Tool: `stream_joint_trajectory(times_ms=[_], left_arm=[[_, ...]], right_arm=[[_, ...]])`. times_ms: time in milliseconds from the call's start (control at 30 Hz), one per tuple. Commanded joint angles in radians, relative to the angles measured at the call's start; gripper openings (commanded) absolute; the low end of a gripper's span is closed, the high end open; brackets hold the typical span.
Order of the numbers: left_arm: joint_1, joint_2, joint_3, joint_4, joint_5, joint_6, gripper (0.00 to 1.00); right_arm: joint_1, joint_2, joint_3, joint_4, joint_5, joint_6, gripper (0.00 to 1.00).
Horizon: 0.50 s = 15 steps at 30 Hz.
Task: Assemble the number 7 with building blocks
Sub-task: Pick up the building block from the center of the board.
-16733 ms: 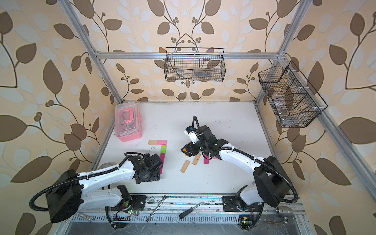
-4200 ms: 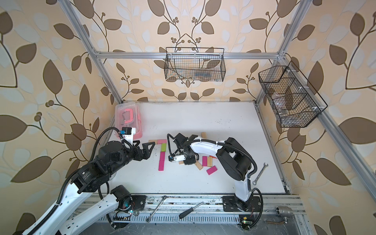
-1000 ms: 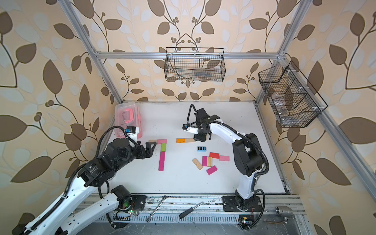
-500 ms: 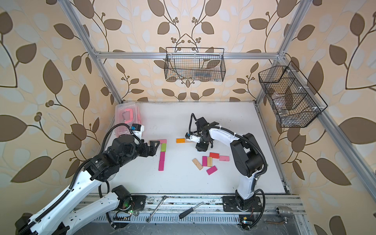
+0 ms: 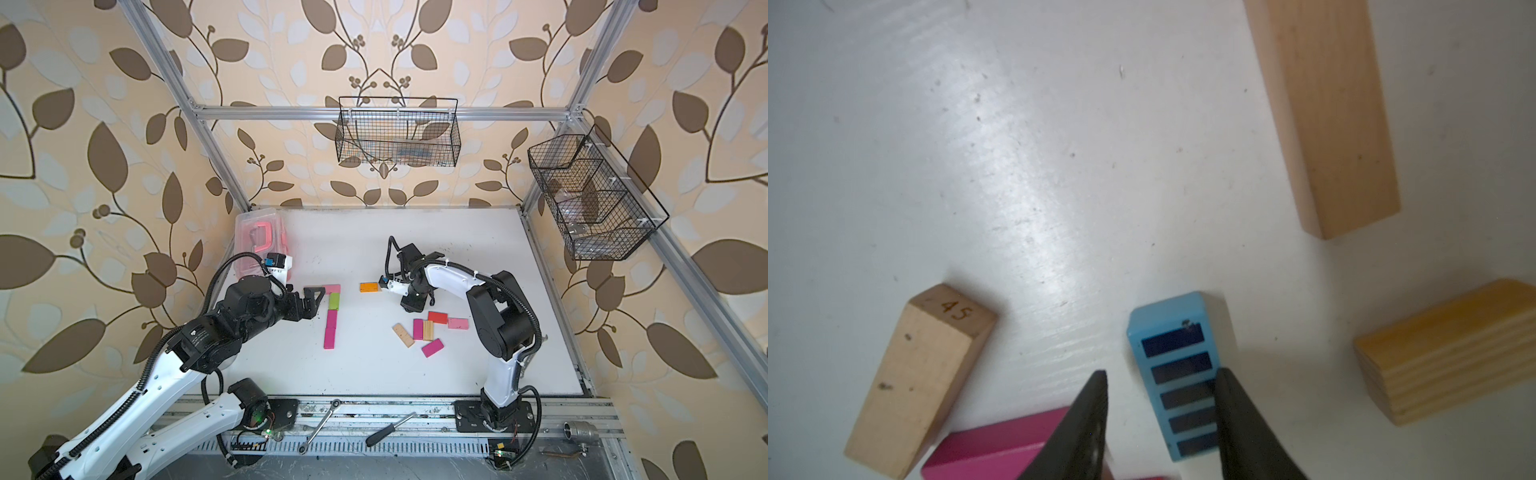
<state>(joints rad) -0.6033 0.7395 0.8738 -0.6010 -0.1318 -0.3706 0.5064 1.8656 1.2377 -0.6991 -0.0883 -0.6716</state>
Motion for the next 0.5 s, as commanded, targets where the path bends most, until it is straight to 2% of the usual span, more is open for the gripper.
stream_joint_trajectory(times_ms=[0, 100, 333, 467], left_arm=[[-0.007, -0.014, 0.017, 0.022, -0.003, 0.01, 0.99], [-0.007, -0.015, 0.015, 0.019, -0.005, 0.008, 0.99], [-0.007, -0.012, 0.019, 0.016, -0.008, 0.01, 0.99], [-0.008, -0.012, 0.017, 0.016, -0.009, 0.009, 0.99]], right_arm=[[-0.002, 0.033, -0.036, -0.017, 0.02, 0.008, 0.4], [-0.004, 0.036, -0.04, -0.006, 0.041, 0.02, 0.36], [-0.008, 0.01, -0.064, 0.046, 0.069, 0.016, 0.41], [-0.006, 0.01, -0.051, 0.031, 0.055, 0.016, 0.38]])
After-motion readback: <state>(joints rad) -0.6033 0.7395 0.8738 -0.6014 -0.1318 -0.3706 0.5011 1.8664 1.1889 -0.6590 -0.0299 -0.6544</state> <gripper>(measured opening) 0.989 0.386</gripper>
